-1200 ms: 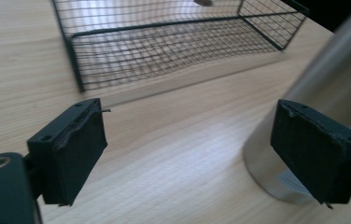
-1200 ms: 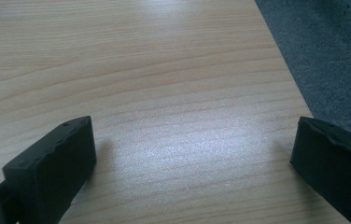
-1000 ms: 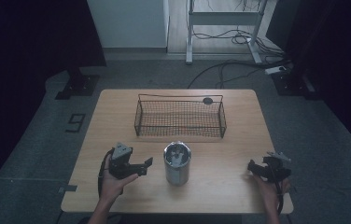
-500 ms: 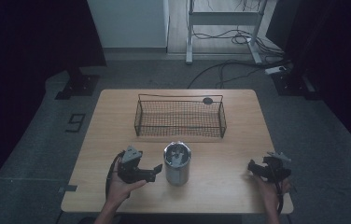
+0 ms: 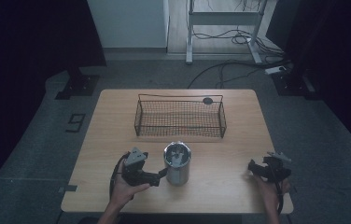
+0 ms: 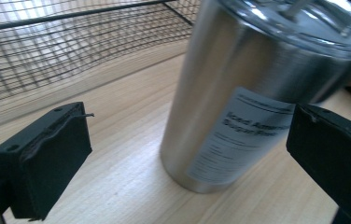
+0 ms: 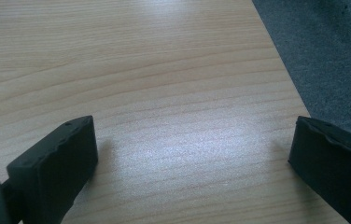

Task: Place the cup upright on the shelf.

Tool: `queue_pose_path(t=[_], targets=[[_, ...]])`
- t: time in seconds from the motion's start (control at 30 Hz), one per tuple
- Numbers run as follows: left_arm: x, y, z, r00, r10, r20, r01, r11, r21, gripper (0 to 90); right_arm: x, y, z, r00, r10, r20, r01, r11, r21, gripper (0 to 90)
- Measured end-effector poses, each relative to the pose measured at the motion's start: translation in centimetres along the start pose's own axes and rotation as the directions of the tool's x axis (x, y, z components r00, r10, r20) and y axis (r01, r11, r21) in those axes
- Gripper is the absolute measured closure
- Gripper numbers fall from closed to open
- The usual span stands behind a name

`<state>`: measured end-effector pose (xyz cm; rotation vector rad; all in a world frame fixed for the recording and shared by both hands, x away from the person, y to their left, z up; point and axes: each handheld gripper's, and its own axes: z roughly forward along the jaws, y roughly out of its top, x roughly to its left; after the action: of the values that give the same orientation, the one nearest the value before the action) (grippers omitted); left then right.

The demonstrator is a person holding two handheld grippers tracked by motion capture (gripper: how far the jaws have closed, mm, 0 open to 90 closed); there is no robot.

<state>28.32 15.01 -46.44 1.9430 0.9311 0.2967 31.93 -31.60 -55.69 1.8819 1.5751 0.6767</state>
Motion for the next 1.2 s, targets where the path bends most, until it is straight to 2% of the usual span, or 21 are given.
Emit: queue_pose_path(t=[0.2,0.53,0.8,0.93,1.2], targets=[[-0.7,0.0,0.3,0.9991,0.024,0.034,-0.024,0.9997,0.005,0.0,0.0,0.0,0.0,1.0,0.001,0.001,-0.001,1.0,-0.001,1.1],[-1.7,0.5,1.4,0.9978,0.041,0.052,-0.042,0.9988,0.024,0.0,0.0,0.0,0.0,1.0,0.002,0.002,-0.002,1.0,-0.001,1.1],[-2.0,0.7,2.1,0.9978,0.044,0.051,-0.045,0.9987,0.026,0.0,0.0,0.0,0.0,1.0,0.002,0.002,-0.002,1.0,-0.001,1.1],[-2.4,1.0,2.7,0.9959,0.076,0.049,-0.077,0.9969,0.018,0.0,0.0,0.0,0.0,1.0,0.002,0.002,-0.002,1.0,-0.001,1.1],[-3.3,1.6,4.2,0.9946,0.097,0.037,-0.098,0.9945,0.036,0.1,0.0,0.0,0.0,1.0,0.002,0.003,-0.002,1.0,-0.001,1.2]])
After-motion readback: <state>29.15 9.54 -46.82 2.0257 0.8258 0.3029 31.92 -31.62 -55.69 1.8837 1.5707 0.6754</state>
